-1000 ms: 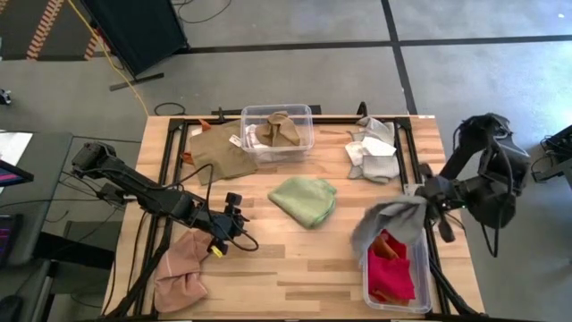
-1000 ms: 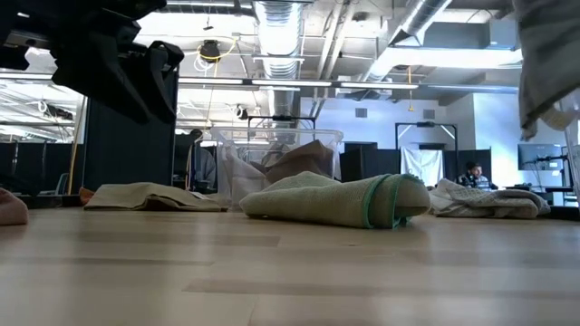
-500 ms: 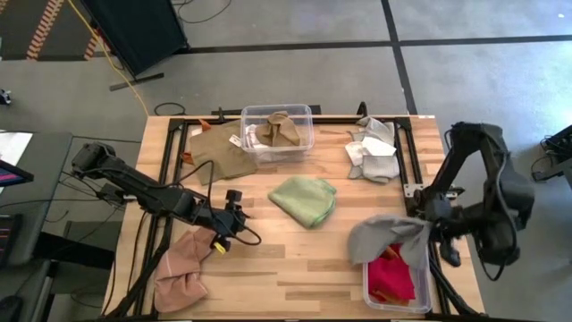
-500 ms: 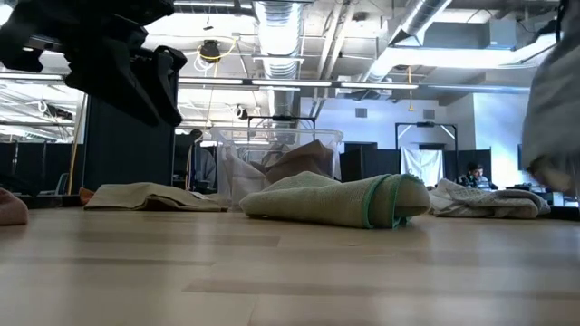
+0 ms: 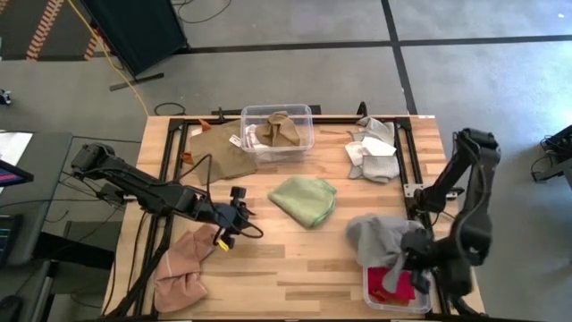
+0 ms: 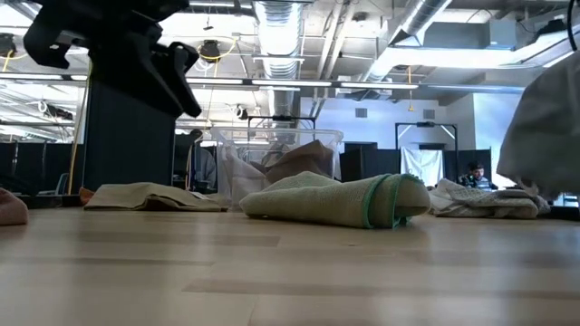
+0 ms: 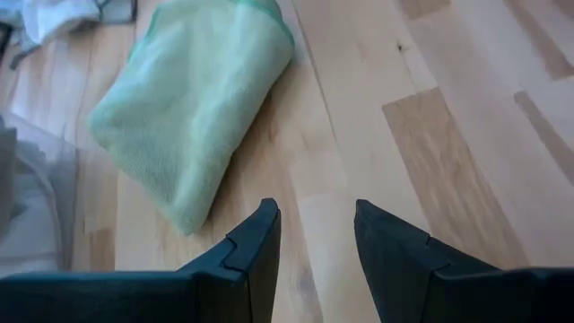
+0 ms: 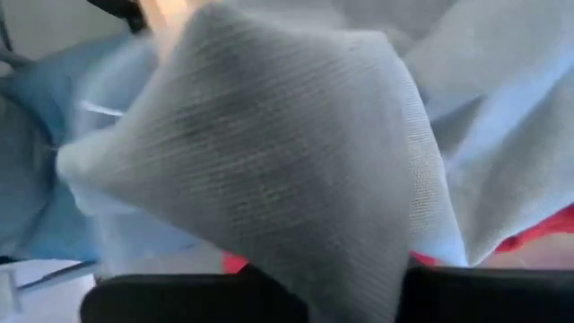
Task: Sort towels by color in basket
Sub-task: Put the gray towel into the bottom transparent bin
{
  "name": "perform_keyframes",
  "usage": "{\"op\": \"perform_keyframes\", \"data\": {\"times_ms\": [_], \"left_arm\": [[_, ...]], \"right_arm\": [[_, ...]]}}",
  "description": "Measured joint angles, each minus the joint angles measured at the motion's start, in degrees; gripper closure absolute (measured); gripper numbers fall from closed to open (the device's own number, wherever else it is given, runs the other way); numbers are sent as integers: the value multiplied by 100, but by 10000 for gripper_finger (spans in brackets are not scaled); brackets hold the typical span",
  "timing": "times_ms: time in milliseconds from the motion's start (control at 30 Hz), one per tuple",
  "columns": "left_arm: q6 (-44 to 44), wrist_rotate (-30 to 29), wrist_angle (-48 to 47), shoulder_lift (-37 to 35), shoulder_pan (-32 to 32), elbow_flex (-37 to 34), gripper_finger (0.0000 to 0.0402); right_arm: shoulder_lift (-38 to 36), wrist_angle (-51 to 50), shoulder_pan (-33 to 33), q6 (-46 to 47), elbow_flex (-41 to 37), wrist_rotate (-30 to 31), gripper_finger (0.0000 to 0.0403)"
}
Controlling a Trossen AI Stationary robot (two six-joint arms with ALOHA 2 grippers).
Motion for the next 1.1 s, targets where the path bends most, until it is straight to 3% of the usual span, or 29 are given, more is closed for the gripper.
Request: {"op": "perform_keyframes", "data": {"times_ms": [233,300,533,900,1100], "left_arm": [[235,5,217,2,36,0,262],[240,6,215,4,41,0,262],[235,18,210,5,41,2,262],[251,22,114,7,41,2,262],[246,23,107,4,41,2,262]], "right_arm": [[477,855,-927,-394,-702,-1529,367],[728,971,-1102,-565,-776,-1720,367],[1065,1627,-1530,-1180,-771,-2035,358],[704,1748,-1808,-1325,-698,-2180,345],[546,1448,-1802,-1552,-250,-2127,304]]}}
